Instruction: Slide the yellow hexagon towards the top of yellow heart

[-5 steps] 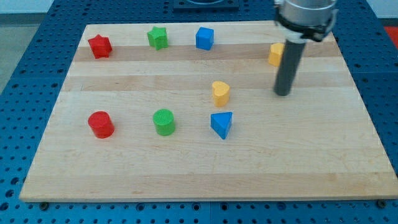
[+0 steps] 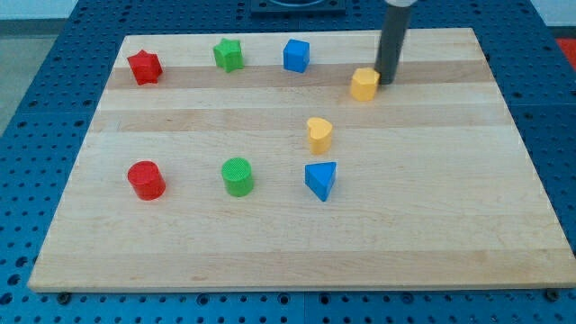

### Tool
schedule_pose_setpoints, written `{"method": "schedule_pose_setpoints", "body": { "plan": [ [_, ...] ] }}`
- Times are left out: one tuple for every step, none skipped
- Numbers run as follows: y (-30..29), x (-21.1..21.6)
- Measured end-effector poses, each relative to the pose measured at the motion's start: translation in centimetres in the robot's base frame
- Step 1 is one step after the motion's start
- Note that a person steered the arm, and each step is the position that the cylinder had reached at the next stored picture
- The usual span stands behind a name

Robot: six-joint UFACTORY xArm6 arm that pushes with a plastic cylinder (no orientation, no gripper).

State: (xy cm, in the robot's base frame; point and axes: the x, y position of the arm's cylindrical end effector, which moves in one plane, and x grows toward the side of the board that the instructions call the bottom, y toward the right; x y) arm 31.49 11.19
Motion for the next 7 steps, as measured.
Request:
{"method": "schedule_pose_setpoints", "body": {
  "plan": [
    [-2.3,1.8],
    [-3.5,3.1],
    [-3.6,0.7],
    [-6.0,1.2],
    [-7.7,1.4],
    [-9.4,2.0],
    [-9.6,2.2]
  ]
}}
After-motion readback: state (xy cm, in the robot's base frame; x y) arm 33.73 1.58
